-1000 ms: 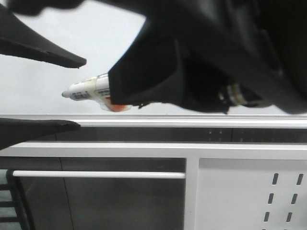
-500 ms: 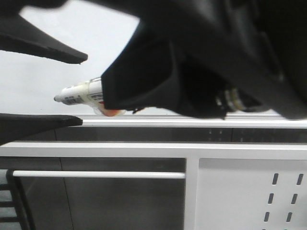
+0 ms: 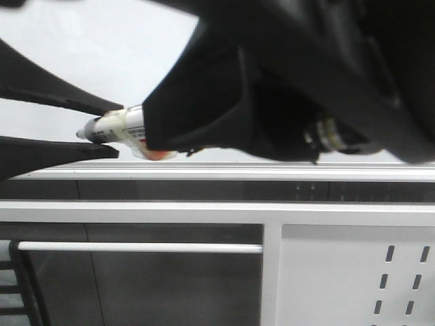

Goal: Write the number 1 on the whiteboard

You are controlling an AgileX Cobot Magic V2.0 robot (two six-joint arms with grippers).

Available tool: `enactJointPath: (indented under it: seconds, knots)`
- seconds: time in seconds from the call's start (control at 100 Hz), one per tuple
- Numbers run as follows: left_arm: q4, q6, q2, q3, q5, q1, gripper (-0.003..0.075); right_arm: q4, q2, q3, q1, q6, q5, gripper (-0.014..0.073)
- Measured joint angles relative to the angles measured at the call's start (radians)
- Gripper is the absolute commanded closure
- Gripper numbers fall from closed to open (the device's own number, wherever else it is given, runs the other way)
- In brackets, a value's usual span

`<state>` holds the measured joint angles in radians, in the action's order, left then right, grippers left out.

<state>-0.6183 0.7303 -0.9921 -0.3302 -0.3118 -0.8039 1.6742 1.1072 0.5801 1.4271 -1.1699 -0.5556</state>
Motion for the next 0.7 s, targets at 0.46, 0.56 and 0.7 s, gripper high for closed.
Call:
enactJointPath:
  seconds: [0.46,0.56,0.7]
  knots:
    - [0.011,-0.005,0.000,0.000,0.000,0.000,0.0738,0.000,0.000,0.000,0.000,0.000,0.005,0.0655]
    - [0.013,-0.005,0.000,0.000,0.000,0.000,0.0738,0.000,0.000,0.000,0.000,0.000,0.005,0.0654]
    - [0.013,-0.005,0.000,0.000,-0.002,0.000,0.0738,0.000,0.000,0.000,0.000,0.000,0.005,0.0561]
